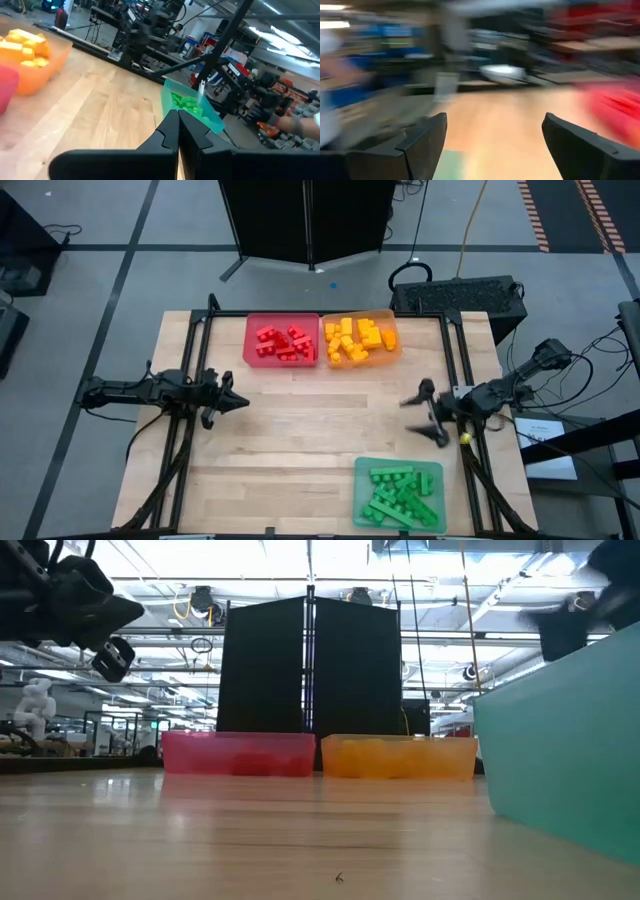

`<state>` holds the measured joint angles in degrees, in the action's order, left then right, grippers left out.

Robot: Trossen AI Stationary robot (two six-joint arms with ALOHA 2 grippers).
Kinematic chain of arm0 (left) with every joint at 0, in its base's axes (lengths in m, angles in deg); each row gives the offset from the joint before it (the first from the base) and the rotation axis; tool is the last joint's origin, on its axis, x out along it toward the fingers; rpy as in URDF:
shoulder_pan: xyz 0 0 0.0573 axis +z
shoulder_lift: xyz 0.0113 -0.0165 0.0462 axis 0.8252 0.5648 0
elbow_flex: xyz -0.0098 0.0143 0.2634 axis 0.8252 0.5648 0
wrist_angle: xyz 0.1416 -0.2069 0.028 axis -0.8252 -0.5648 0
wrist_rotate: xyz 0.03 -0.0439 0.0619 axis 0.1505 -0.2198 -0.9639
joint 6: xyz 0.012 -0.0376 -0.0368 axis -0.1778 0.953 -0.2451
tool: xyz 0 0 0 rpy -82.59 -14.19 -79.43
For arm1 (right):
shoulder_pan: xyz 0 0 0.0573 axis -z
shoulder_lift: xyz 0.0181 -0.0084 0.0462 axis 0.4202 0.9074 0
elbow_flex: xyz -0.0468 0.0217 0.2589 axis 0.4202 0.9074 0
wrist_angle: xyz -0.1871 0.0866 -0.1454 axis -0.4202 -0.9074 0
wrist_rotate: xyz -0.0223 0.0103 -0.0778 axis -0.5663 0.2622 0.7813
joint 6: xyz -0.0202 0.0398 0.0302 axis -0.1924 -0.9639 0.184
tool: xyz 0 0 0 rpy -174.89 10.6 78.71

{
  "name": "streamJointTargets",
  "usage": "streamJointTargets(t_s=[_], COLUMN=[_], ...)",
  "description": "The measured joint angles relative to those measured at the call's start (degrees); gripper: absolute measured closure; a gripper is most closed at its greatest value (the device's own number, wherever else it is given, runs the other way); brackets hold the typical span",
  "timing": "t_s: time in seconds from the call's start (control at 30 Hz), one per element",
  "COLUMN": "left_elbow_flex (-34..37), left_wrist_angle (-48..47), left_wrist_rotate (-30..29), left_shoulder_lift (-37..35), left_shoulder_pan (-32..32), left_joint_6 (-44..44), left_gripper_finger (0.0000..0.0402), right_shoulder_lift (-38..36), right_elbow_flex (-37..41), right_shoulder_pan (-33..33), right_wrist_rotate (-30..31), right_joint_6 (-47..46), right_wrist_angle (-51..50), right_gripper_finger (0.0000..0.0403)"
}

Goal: Sort blocks
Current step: Return to Home Position

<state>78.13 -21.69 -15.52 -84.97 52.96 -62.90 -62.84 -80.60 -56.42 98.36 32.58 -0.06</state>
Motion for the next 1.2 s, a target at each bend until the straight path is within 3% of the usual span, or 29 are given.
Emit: streamJointTargets(t_s=[0.13,0.2,0.33,0.43,0.57,0.73,1.2], left_elbow_flex=[0.0,0.02,0.02,0.02,0.02,0.02,0.02], left_wrist_angle=[-0.1,-0.07,-0.02,-0.05,-0.15,-0.14,-0.12], left_wrist_rotate=[-0.28,-0.36,-0.5,-0.52,-0.54,-0.69,-0.68], left_shoulder_lift=[0.0,0.02,0.02,0.02,0.19,0.27,0.35], left_shoulder_pan=[0.0,0.0,0.0,0.0,0.0,0.0,0.0], left_joint_6=[0.68,0.79,0.81,0.77,0.77,0.75,0.73], left_gripper_finger=[0.04,0.04,0.04,0.04,0.04,0.04,0.04], right_shoulder_lift=[-1.51,-3.65,-10.02,-15.92,-15.78,-15.84,-13.91], right_elbow_flex=[-0.07,-0.07,-0.32,-1.53,-4.02,-5.19,-0.13], right_shoulder_pan=[-0.09,-0.08,0.12,0.61,1.5,1.66,1.62], right_wrist_rotate=[-27.89,-33.09,-27.79,-26.75,-26.56,-26.95,-24.27], right_joint_6=[8.89,6.27,6.25,10.68,9.8,12.58,1.07], right_wrist_angle=[1.71,-1.46,-3.79,-12.53,-23.35,-23.71,-15.93], right_gripper_finger=[0.0085,0.0085,0.0085,0.0085,0.0085,0.0085,0.0085])
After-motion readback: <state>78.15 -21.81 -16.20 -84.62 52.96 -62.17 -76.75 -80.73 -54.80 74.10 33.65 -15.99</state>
